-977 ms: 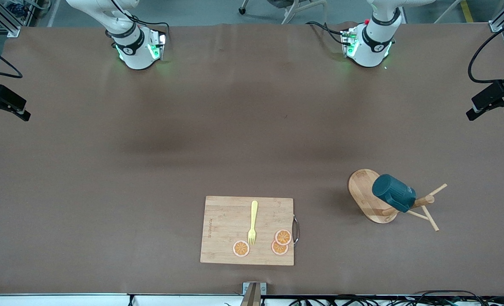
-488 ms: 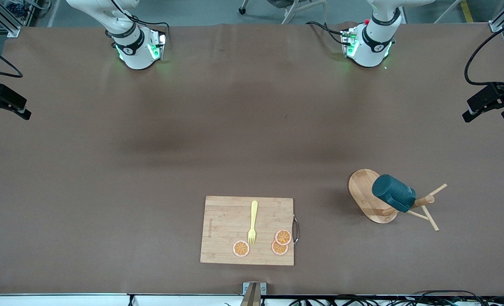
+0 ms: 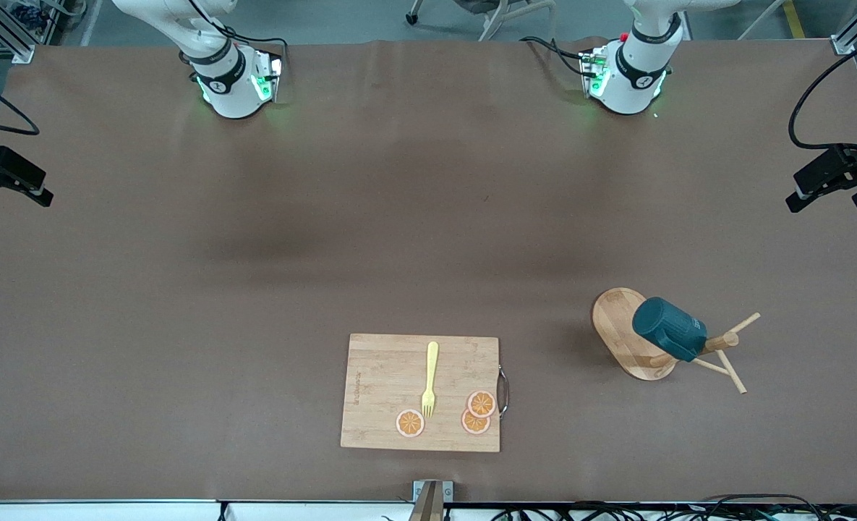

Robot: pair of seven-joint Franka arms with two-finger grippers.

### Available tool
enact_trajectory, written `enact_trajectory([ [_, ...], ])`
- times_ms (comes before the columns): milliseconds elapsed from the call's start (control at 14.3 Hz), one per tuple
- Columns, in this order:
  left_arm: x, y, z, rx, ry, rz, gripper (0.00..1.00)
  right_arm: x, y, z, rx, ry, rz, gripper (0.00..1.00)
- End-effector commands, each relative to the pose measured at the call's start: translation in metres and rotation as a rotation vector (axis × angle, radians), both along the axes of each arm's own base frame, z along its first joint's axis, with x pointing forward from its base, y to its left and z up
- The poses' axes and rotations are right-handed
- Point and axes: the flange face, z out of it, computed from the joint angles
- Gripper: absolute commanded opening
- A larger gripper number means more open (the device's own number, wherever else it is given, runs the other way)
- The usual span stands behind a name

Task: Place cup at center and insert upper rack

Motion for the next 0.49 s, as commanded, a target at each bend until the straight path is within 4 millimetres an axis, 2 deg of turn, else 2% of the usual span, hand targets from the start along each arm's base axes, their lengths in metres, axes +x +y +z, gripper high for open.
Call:
enact_trajectory([
  [0, -0.0046, -0.0019, 0.0031, 0.018, -0.015, -0.014, 1.0, -0.0114, -0.0005, 0.0016, 0.0, -0.018, -0.009, 1.0],
  [419, -0.0044, -0.0015, 0.0018, 0.014, -0.014, -0.012, 1.0, -0.0136, -0.0001, -0.002, -0.005, 0.007, -0.006, 1.0],
])
